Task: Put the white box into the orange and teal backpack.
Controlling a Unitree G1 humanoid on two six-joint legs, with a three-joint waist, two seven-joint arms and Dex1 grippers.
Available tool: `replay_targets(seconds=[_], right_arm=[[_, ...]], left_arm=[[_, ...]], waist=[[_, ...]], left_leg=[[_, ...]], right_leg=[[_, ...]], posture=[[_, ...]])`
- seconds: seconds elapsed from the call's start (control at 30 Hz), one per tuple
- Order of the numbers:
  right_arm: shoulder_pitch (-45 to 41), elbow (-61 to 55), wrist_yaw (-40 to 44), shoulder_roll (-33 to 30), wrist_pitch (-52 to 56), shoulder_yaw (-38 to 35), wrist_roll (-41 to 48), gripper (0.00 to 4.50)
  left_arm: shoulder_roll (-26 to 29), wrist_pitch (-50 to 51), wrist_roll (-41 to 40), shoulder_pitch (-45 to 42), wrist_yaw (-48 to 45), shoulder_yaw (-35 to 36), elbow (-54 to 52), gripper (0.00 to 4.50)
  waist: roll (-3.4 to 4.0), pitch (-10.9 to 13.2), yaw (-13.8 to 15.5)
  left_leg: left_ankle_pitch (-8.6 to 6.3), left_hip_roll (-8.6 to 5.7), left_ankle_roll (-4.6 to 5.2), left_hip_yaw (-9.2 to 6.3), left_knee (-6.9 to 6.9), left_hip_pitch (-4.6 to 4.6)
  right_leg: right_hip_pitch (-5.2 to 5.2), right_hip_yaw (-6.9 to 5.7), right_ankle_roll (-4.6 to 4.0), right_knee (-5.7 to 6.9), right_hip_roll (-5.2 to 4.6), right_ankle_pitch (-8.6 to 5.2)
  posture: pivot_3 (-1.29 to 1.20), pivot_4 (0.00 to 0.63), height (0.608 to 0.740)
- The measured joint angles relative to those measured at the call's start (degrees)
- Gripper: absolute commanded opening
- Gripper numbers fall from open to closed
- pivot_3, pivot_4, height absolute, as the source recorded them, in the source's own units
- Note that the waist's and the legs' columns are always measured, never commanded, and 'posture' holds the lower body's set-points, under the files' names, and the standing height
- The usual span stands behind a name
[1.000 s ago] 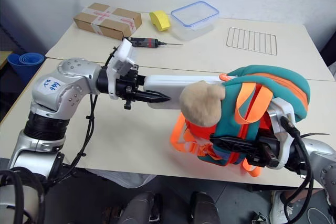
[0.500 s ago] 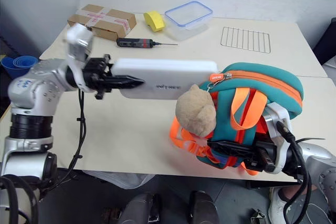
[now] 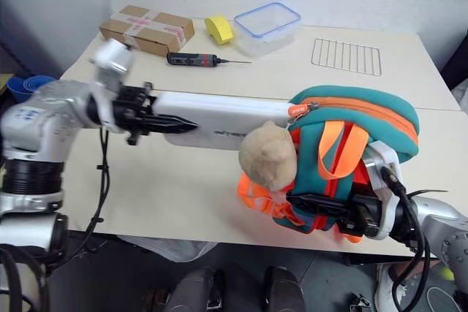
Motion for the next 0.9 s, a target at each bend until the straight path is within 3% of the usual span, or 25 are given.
replay_targets(seconds=[0.2, 0.47, 0.63, 0.77, 0.9], right_arm=[[-0.80, 0.08, -0.26, 0.00, 0.11, 0.26, 0.44, 0.02], [-1.01, -0.01, -0.74, 1.06, -0.18, 0.70, 0.12, 0.02], [-1.22, -0.03, -1.26, 1.92, -0.88, 1.28, -0.63, 0.02], [-0.19, -0.27, -1.78, 3.05, -2.53, 1.22, -1.74, 0.00], [1.00, -1.88, -2.81, 4.68, -4.01, 1.26, -3.22, 0.00]], left_arm=[[-10.91, -7.77, 11.03, -9.14, 6.33, -8.35, 6.12, 1.45], [-24.87, -9.16, 15.53, -17.99, 6.41, -14.32, 17.87, 1.45], [-32.11, -13.72, 18.65, -19.27, 8.97, -14.88, 27.59, 1.45], [-33.64, -14.92, 18.55, -18.88, 9.11, -12.76, 28.54, 2.57], [-31.11, -15.97, 16.58, -15.84, 7.43, -9.06, 26.16, 3.69]], waist=[[-0.03, 0.02, 0.06], [-0.04, 0.03, -0.03], [-0.04, 0.03, -0.08], [-0.04, 0.03, -0.01], [-0.04, 0.03, -0.22]], left_leg=[[-0.04, -0.01, 0.08, 0.01, 0.10, -0.03], [-0.08, 0.00, 0.14, 0.01, 0.24, -0.11], [-0.16, 0.02, 0.23, 0.00, 0.35, -0.13], [-0.16, 0.03, 0.22, -0.03, 0.39, -0.16], [-0.17, 0.04, 0.20, -0.04, 0.42, -0.17]], right_leg=[[0.00, -0.02, 0.03, -0.01, 0.01, 0.02], [-0.05, -0.06, 0.05, -0.08, 0.02, 0.03], [-0.06, -0.01, 0.05, -0.10, -0.14, 0.03], [-0.06, -0.04, 0.05, -0.09, -0.17, 0.03], [-0.07, -0.03, 0.05, -0.08, -0.16, 0.03]], posture=[[0.00, 0.150, 0.740], [0.00, 0.150, 0.740], [0.00, 0.150, 0.740], [0.00, 0.150, 0.740], [0.00, 0.150, 0.740]])
